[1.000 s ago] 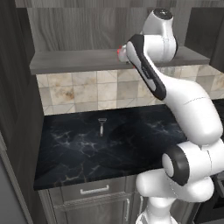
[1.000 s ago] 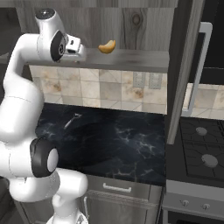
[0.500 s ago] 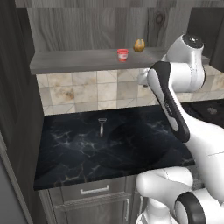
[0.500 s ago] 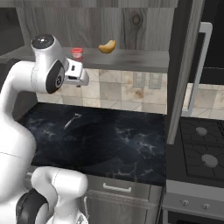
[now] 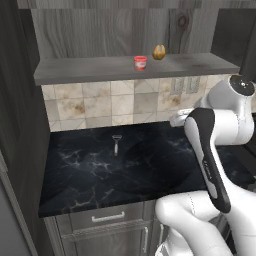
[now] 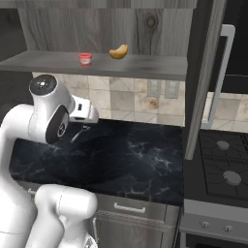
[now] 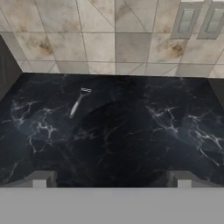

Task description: Pick the jam and cereal from the counter and place them in the cabinets closest to them.

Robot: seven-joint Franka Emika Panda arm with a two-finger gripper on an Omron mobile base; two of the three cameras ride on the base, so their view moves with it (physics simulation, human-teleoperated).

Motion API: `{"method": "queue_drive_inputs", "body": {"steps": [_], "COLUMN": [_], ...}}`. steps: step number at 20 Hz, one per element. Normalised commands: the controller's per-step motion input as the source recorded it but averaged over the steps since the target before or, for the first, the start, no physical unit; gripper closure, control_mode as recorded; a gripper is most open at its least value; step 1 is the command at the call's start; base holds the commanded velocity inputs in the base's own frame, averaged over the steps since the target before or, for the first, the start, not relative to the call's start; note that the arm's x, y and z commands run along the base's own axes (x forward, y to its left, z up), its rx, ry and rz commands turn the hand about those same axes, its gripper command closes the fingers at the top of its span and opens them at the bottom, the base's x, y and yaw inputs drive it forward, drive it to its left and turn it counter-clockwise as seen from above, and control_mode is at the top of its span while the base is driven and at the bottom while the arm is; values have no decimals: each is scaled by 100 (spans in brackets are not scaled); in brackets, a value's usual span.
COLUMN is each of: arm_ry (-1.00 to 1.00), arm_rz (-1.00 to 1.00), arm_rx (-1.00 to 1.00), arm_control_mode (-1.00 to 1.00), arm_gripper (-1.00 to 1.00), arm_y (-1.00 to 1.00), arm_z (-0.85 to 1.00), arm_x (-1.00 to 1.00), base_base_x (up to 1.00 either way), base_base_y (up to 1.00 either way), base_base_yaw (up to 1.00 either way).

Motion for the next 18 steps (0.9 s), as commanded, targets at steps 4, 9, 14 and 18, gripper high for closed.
{"method": "queue_drive_inputs", "body": {"steps": [4, 9, 14, 18], "arm_ry": [0, -1, 0, 0], "arm_rz": [2, 0, 0, 0], "arm_rx": [-1, 0, 0, 0], "arm_control_mode": [-100, -100, -100, 100], "arm_gripper": [-100, -100, -100, -100], "arm_y": [-2, -3, 0, 0], "arm_z": [-25, -14, 0, 0], "arm_x": [-40, -27, 0, -1], "base_base_x": [0, 0, 0, -10], "base_base_y": [0, 0, 0, 0], "base_base_yaw": [0, 0, 0, 0]}}
